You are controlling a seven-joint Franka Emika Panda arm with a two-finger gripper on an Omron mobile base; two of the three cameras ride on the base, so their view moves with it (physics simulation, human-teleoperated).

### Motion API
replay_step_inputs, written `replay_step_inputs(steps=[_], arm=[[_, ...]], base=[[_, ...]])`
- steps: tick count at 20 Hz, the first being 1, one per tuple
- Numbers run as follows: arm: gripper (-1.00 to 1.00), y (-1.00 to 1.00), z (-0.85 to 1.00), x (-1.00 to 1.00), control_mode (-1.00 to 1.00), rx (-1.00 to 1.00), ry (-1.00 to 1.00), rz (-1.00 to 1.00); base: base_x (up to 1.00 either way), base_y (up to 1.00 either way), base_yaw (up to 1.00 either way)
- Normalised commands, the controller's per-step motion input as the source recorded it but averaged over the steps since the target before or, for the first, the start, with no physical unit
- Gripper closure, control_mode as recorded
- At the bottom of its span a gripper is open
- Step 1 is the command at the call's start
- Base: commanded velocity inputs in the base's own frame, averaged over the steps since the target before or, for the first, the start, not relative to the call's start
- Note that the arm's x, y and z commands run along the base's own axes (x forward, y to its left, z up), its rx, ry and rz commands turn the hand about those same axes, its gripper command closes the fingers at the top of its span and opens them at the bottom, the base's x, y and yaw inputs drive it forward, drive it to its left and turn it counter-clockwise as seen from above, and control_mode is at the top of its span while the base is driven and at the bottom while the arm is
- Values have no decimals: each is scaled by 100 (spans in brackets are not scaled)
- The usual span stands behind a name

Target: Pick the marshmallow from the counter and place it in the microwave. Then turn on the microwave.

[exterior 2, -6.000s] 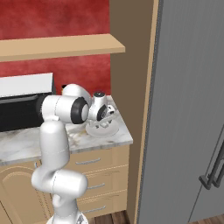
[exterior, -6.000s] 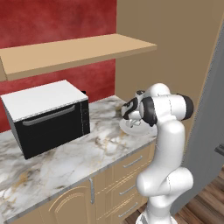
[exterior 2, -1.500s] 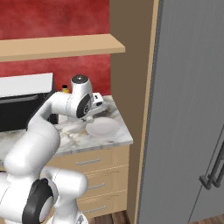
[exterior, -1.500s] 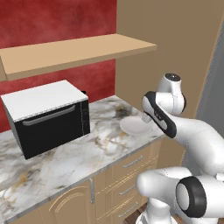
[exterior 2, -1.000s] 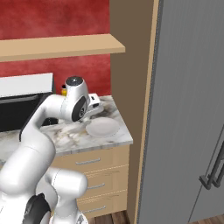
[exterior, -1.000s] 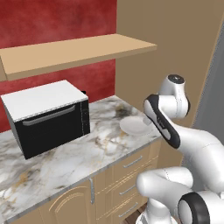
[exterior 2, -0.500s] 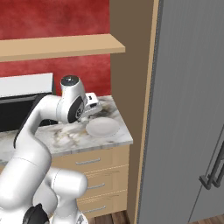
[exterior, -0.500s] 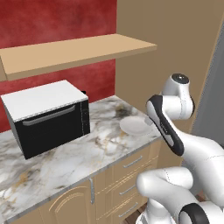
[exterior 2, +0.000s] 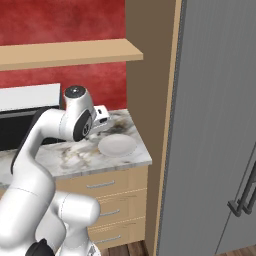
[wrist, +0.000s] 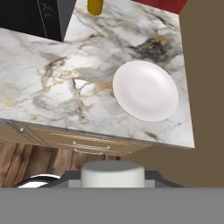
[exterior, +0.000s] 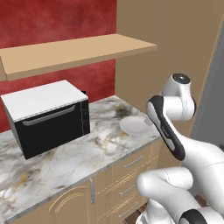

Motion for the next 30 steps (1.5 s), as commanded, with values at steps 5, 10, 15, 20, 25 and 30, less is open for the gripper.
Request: replay_step_inputs(steps=[5,10,15,20,25,30], arm=[[100,7,5,-6,-100,0,0,0],[100,4,7,-15,-100,0,-1,0],[100,1,8,-17,-100,0,-1,0],[100,0,8,-20,-100,0,-3,0],[100,0,10,-19,-100,0,-3,0],[100,0,9,-17,-100,0,-3,0]], base=[[0,0,0],[0,0,0],[0,0,0],[0,0,0],[0,0,0],[0,0,0]])
